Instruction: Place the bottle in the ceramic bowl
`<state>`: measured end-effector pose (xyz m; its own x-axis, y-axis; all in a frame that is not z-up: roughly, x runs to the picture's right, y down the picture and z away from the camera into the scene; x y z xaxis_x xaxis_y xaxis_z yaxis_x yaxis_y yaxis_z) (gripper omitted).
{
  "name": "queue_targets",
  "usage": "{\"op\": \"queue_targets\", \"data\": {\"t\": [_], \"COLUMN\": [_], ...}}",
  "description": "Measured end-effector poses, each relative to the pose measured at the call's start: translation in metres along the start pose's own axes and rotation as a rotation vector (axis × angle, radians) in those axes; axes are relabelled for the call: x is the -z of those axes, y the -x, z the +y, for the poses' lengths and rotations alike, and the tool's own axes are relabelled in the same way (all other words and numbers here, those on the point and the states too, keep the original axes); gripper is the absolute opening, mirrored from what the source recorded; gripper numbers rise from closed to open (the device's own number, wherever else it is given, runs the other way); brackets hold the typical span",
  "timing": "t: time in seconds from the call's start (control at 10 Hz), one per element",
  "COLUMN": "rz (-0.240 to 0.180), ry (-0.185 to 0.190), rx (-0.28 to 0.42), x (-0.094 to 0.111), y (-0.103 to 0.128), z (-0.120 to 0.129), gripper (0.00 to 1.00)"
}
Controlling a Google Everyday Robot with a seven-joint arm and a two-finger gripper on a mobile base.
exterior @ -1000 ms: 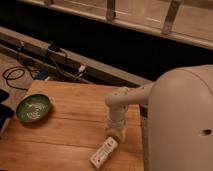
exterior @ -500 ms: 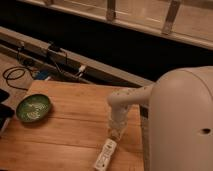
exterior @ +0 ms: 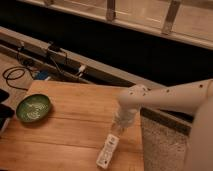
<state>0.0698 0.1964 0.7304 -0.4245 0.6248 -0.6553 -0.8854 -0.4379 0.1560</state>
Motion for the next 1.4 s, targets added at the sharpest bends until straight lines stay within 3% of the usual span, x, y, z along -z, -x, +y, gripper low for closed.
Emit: {"op": "queue_targets", "data": {"t": [0.2,0.5,0.7,0.8,1.1,1.4], "rz": [-0.107,-0.185,-0.234,-0.274,-0.279,-0.286], "ry": [0.112,0.187,0.203,0.207,0.199,0.192], "rx": [0.013,0.027,0.072,0.156,0.279,0.281], "x": [0.032,0.052,0.076,0.101,0.12,0.121], "y": [0.03,0.073,0.082,0.081,0.067,0.07], "z": [0.005,0.018,0.045,0.098,0.175,0.172], "gripper": [0.0,0.0,0.0,0.0,0.0,0.0]}}
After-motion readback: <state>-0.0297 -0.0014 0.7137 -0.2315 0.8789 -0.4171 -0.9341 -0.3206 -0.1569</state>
